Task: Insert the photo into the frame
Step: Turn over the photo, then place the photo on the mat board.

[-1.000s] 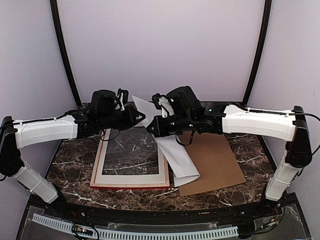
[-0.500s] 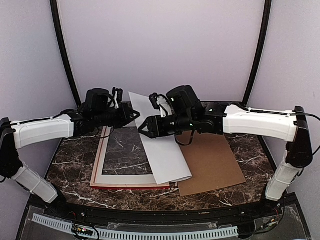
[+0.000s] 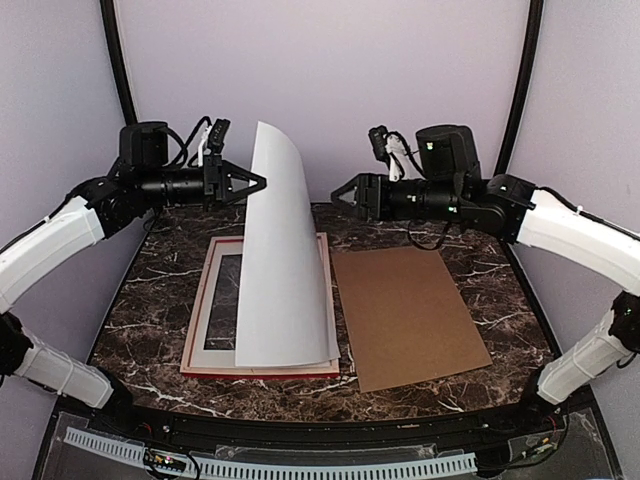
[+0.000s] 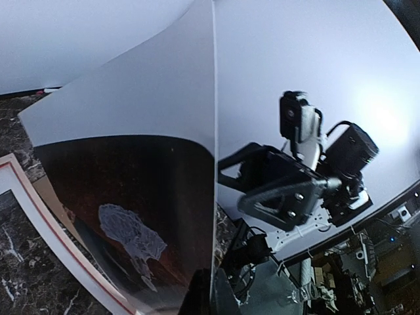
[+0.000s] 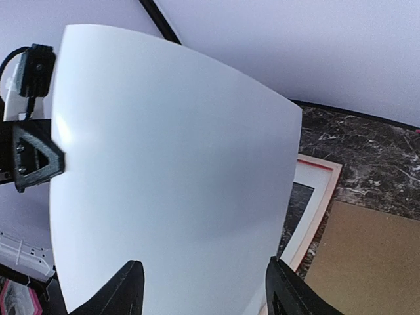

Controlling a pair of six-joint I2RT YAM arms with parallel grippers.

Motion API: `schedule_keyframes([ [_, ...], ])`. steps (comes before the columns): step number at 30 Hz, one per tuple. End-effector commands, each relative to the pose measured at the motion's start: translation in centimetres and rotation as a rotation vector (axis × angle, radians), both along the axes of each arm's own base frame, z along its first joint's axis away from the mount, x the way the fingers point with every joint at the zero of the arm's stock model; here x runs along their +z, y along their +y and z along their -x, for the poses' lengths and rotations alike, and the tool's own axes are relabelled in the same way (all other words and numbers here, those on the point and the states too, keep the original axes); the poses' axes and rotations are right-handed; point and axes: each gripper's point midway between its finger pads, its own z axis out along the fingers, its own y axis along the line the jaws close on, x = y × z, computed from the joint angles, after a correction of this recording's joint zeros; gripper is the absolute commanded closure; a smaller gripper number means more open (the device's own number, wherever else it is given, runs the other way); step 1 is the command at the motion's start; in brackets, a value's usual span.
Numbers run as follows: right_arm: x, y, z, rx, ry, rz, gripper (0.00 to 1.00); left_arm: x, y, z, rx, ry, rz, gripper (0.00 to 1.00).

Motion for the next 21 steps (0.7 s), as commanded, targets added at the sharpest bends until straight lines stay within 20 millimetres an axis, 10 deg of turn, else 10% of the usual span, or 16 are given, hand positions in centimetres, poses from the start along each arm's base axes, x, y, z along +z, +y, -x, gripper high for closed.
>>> schedule_keyframes([
  [1,1.7,-3.5,-1.5,-0.095,-0.073,0.028,0.36,4.4,0.9,3.5,-0.118,-0.103,0.02,1.0],
  [14,-4.7,-5.3,-3.3,-0.163,-0.012,0.171,0.35,-13.5,14.9,-5.4,0.345,0.285,-0.424,1.0],
  [21,-7.1,-4.5,-3.7,-0.143,0.018,0.201,0.35,-21.1,18.0,-8.7,0.404,0.4,-0.653,1.0],
])
